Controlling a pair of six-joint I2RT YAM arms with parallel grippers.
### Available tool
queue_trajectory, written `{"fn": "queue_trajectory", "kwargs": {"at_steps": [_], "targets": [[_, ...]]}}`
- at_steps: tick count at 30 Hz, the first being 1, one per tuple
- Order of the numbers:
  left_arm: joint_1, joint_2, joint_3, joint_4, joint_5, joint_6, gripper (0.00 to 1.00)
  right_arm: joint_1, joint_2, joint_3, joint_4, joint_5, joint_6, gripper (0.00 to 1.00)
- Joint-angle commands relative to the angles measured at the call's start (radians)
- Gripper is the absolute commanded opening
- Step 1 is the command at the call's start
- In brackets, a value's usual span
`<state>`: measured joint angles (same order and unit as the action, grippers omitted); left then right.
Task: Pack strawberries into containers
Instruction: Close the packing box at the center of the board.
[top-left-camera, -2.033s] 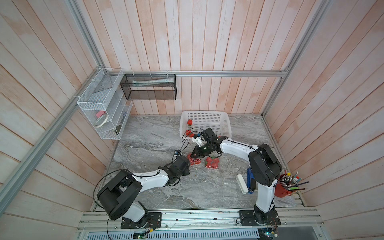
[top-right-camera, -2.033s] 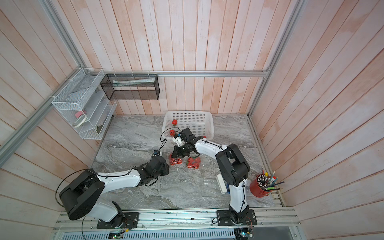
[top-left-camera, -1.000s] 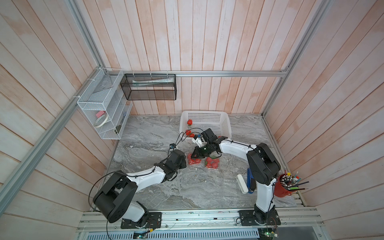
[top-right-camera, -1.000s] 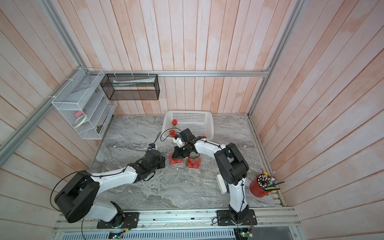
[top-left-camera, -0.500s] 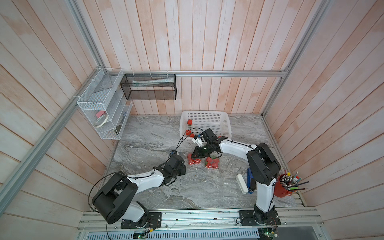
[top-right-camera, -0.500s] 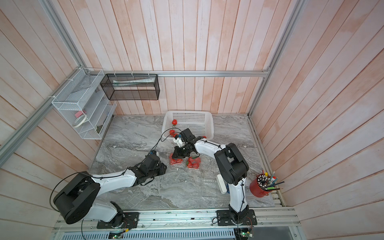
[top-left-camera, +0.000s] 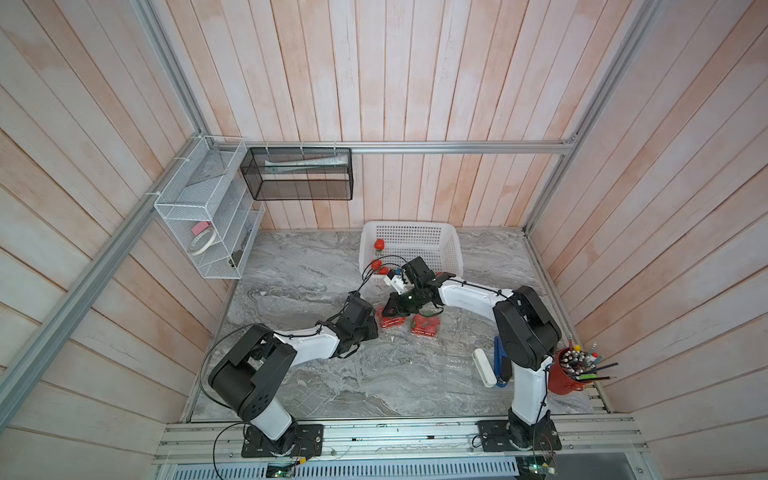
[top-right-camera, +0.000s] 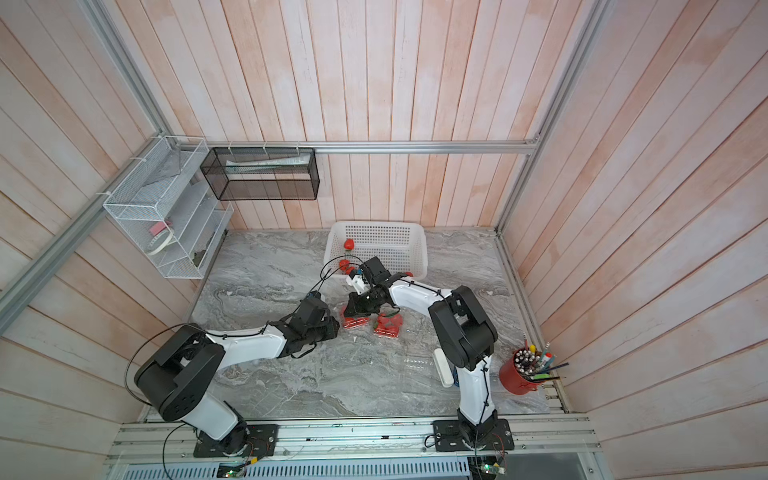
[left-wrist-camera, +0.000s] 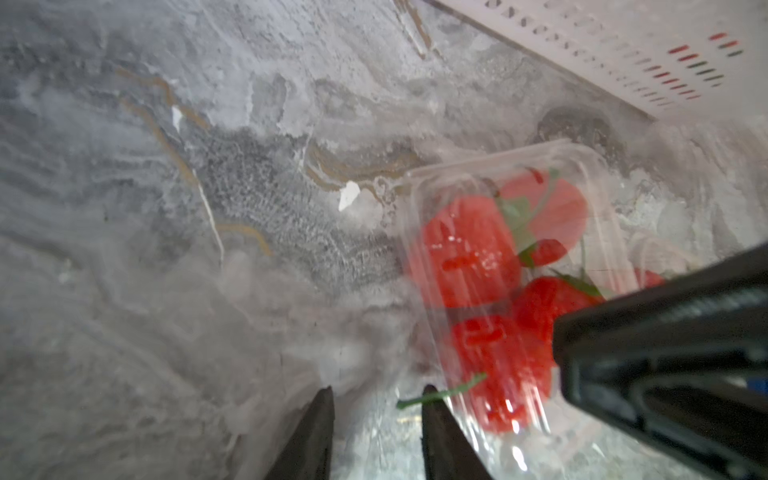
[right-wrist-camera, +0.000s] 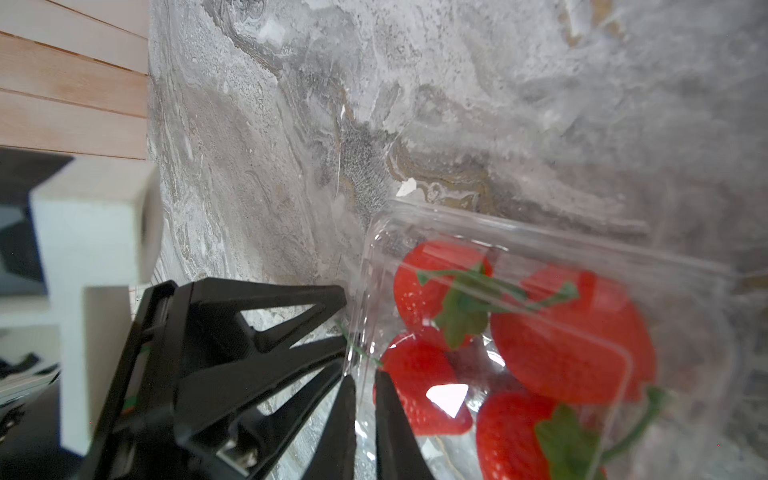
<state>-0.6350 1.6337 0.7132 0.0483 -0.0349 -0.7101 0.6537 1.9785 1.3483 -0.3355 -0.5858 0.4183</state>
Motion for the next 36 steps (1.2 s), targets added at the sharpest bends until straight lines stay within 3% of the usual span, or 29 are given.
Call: {"fn": "queue_trajectory", "kwargs": {"at_steps": [1, 7, 14, 18, 21, 25, 29, 34, 36], "targets": [[0.013, 0.014, 0.044, 0.008, -0.029, 0.052, 0.38, -0.005, 0.006, -0.014, 0.003, -0.017, 0.002, 0.13], [0.035, 0.003, 0.067, -0.027, -0.064, 0.071, 0.39, -0.006, 0.021, -0.014, 0.003, -0.015, -0.002, 0.13], [0.035, -0.107, -0.021, -0.039, -0.011, -0.013, 0.46, -0.005, 0.007, -0.033, 0.005, -0.006, -0.009, 0.13], [0.035, -0.199, -0.118, 0.014, 0.072, -0.097, 0.51, -0.006, 0.006, -0.061, 0.02, -0.002, -0.01, 0.13], [0.035, -0.233, -0.193, 0.13, 0.176, -0.161, 0.63, -0.006, 0.017, -0.081, 0.04, -0.006, -0.007, 0.12], [0.034, -0.177, -0.222, 0.274, 0.291, -0.2, 0.8, -0.009, 0.026, -0.087, 0.056, -0.012, -0.007, 0.12], [0.034, -0.08, -0.219, 0.438, 0.387, -0.244, 0.81, -0.015, 0.027, -0.089, 0.059, -0.012, -0.006, 0.12], [0.034, 0.018, -0.21, 0.585, 0.422, -0.309, 0.82, -0.019, 0.025, -0.09, 0.061, -0.013, -0.007, 0.12], [0.034, 0.043, -0.2, 0.605, 0.427, -0.317, 0.77, -0.02, 0.028, -0.087, 0.061, -0.018, -0.007, 0.12]]}}
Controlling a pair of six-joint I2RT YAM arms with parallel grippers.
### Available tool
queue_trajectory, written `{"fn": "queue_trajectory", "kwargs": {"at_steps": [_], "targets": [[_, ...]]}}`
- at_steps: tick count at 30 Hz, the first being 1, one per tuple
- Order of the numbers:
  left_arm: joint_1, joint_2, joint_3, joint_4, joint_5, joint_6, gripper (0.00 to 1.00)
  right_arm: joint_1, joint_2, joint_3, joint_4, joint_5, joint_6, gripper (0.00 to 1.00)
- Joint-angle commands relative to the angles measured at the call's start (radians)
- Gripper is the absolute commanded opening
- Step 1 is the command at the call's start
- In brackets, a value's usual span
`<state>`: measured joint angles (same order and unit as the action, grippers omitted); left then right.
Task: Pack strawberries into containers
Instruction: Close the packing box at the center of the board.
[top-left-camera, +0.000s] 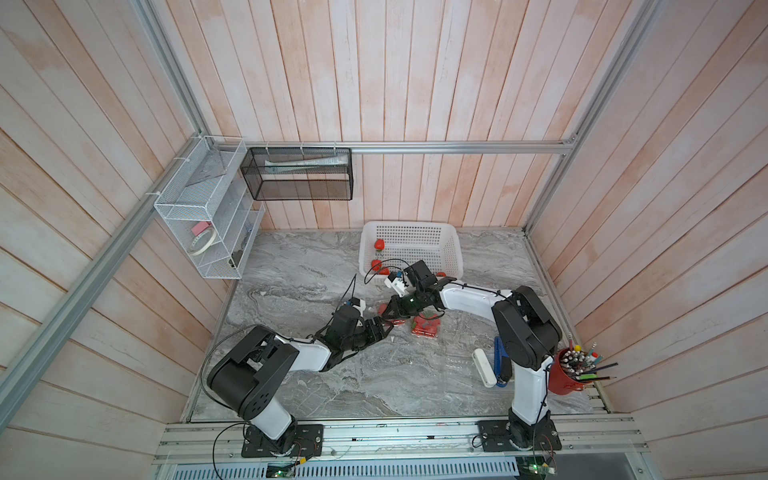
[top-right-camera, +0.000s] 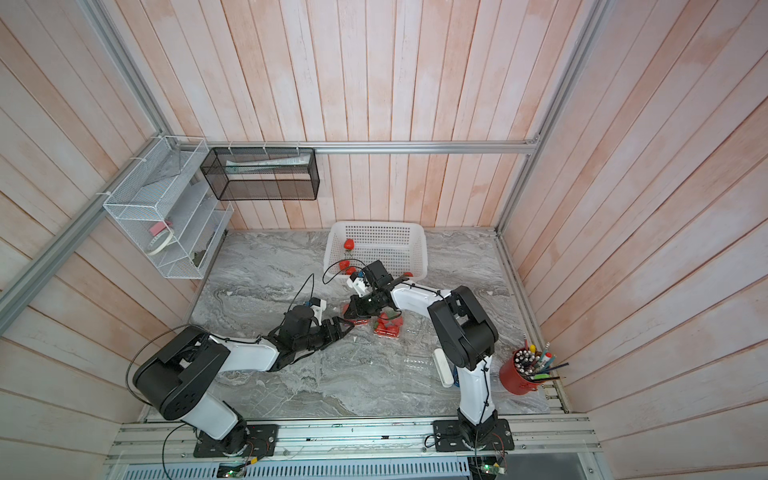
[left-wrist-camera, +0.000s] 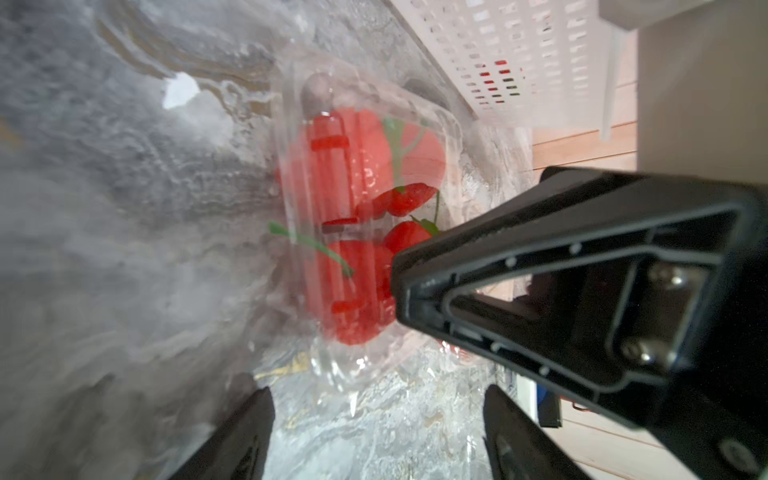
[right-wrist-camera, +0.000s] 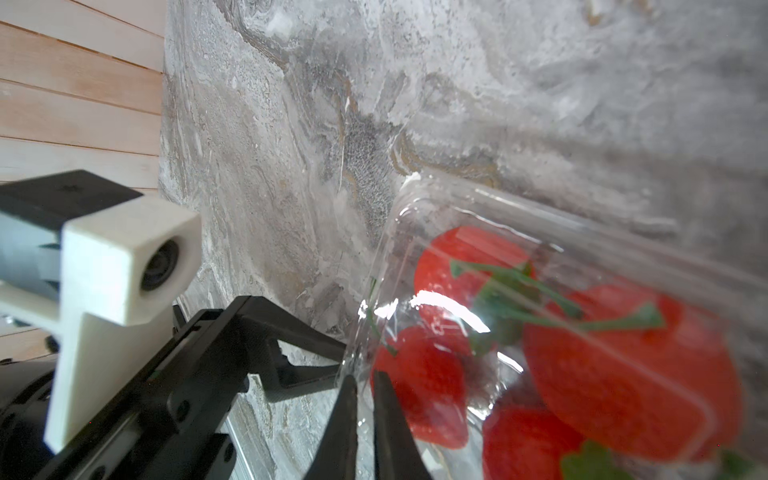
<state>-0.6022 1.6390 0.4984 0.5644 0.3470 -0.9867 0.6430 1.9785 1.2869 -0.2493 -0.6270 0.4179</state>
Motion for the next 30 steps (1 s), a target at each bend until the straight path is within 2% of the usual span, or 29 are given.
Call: {"fn": "queue_trajectory", "kwargs": {"at_steps": [1, 7, 19, 30], "targets": [[0.001, 0.048, 0.015, 0.1, 0.043, -0.045, 0.75, -0.01, 0.028, -0.024, -0.027, 0.023, -0.009, 0.12], [0.002, 0.073, 0.004, 0.145, 0.033, -0.069, 0.63, -0.02, 0.025, -0.023, -0.035, 0.023, -0.014, 0.12], [0.018, 0.022, -0.033, 0.142, -0.002, -0.081, 0.65, -0.037, 0.01, -0.058, -0.058, 0.036, -0.027, 0.12], [0.024, 0.094, -0.005, 0.205, 0.004, -0.091, 0.6, -0.055, -0.025, -0.11, -0.054, 0.04, -0.026, 0.11]]}}
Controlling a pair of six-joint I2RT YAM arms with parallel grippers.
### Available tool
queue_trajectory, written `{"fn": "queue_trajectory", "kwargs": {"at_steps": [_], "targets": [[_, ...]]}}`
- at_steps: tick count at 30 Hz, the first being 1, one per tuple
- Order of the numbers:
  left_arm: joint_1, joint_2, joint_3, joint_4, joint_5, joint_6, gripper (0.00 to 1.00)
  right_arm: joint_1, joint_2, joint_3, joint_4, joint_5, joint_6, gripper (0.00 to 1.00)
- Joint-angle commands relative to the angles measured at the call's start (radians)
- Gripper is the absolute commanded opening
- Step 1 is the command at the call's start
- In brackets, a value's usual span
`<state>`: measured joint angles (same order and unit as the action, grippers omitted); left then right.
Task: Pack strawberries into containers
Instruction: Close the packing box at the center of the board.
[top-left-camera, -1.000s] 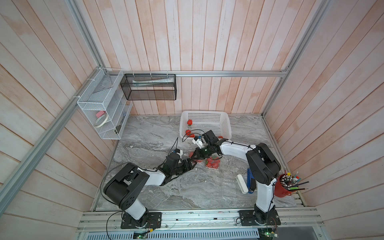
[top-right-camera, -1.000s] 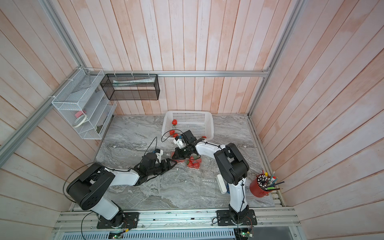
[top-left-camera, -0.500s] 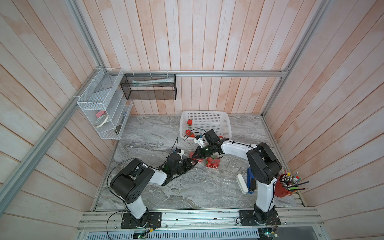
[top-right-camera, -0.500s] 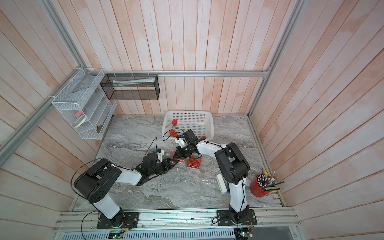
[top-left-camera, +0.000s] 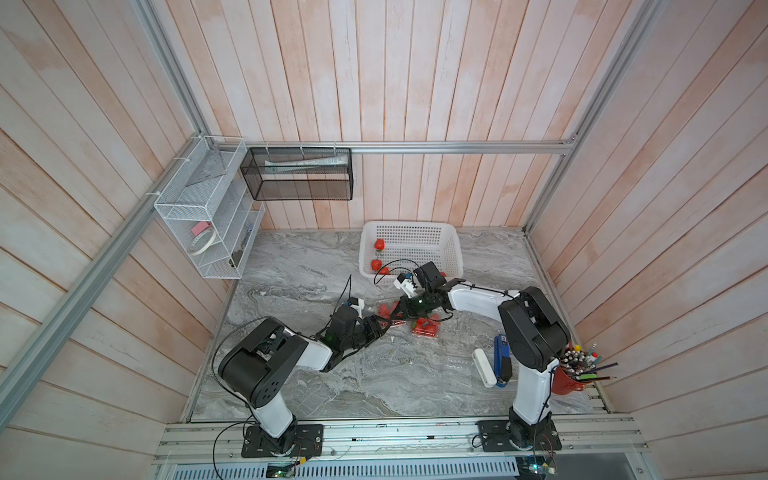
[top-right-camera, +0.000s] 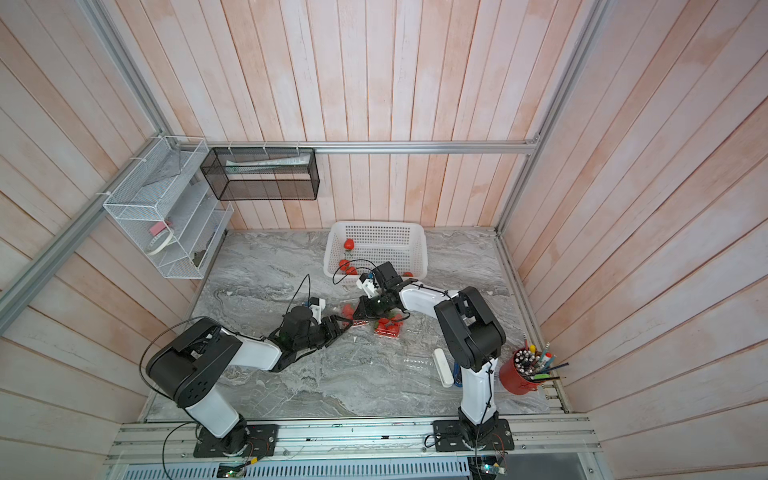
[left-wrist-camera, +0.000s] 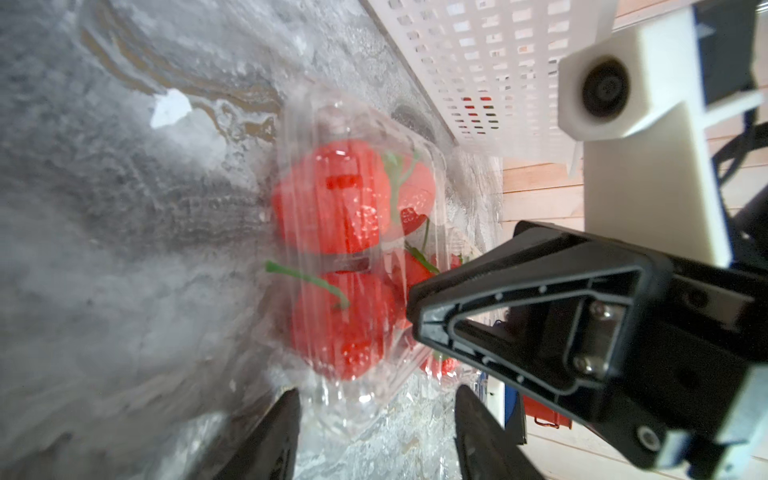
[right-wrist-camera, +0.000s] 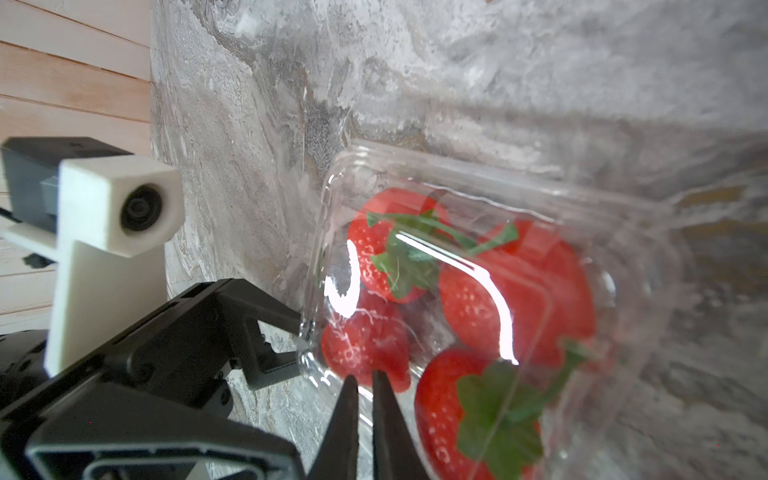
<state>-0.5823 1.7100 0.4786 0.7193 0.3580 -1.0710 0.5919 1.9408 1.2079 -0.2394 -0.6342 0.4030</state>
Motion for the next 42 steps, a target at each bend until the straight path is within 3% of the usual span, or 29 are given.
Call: {"fn": "queue_trajectory", "kwargs": {"at_steps": [1, 24, 37, 42], "targets": [[0.007, 0.023, 0.016, 0.054, -0.007, -0.009, 0.58, -0.003, 0.014, -0.031, -0.063, 0.045, -0.01, 0.11], [0.018, 0.02, 0.03, 0.037, -0.013, -0.011, 0.19, -0.003, 0.015, -0.019, -0.063, 0.034, -0.014, 0.11], [0.086, -0.035, 0.009, -0.055, -0.01, 0.032, 0.26, -0.018, -0.04, 0.031, -0.102, 0.055, -0.036, 0.13], [0.121, -0.023, 0.044, -0.088, 0.006, 0.072, 0.26, -0.054, -0.088, 0.029, -0.106, 0.08, -0.039, 0.29]]}}
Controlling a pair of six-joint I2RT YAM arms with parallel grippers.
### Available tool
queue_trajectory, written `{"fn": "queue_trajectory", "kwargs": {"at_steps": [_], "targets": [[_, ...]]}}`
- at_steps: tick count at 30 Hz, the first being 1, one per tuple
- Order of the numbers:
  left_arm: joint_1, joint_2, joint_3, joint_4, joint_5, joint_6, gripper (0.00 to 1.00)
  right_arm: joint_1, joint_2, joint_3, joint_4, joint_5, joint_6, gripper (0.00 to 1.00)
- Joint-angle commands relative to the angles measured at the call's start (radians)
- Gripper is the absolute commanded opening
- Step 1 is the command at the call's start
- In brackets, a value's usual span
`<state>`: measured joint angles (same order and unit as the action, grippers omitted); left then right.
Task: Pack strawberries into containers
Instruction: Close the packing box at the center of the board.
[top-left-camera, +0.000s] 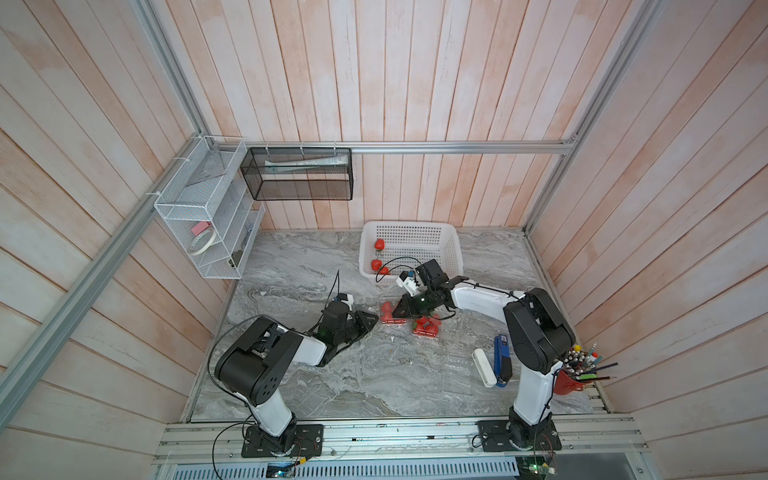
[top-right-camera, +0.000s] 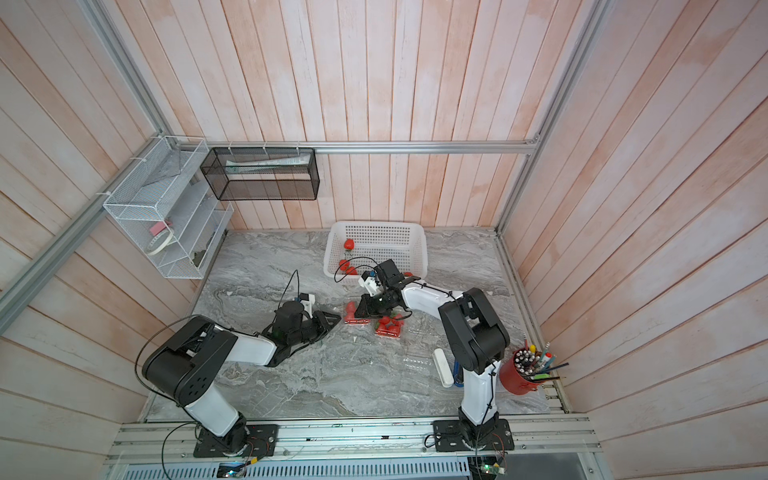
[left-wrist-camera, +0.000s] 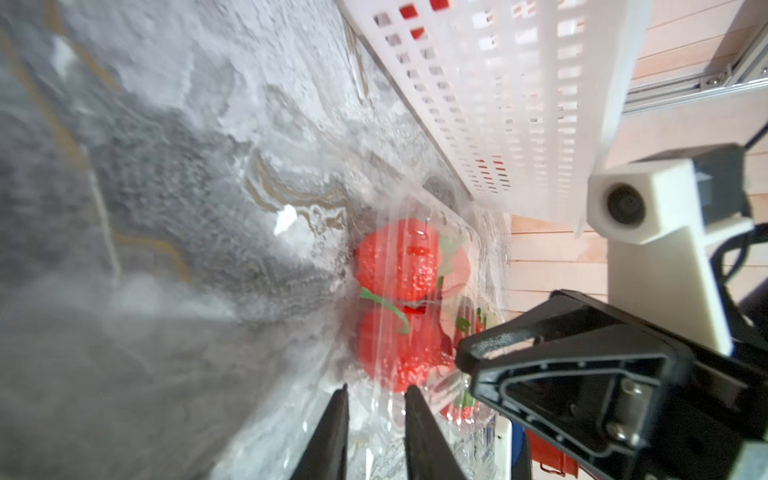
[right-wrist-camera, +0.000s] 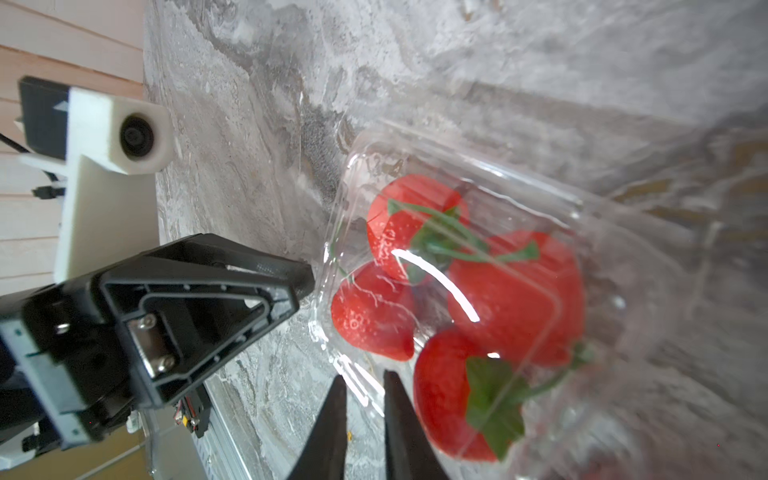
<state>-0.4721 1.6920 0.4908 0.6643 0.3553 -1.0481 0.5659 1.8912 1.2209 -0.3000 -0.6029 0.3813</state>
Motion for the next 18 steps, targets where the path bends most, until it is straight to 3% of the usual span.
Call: {"fn": "queue_trajectory", "kwargs": {"at_steps": [1, 6, 18], "targets": [[0.015, -0.006, 0.035, -0.037, 0.012, 0.054, 0.26, -0.039, -0.049, 0.011, -0.041, 0.057, -0.018, 0.34], [0.022, -0.031, 0.024, -0.061, 0.016, 0.056, 0.26, -0.083, -0.067, 0.015, -0.031, 0.08, -0.021, 0.48], [-0.085, -0.177, -0.005, -0.206, -0.01, 0.046, 0.29, -0.082, 0.009, 0.007, 0.041, 0.019, -0.008, 0.54]]}}
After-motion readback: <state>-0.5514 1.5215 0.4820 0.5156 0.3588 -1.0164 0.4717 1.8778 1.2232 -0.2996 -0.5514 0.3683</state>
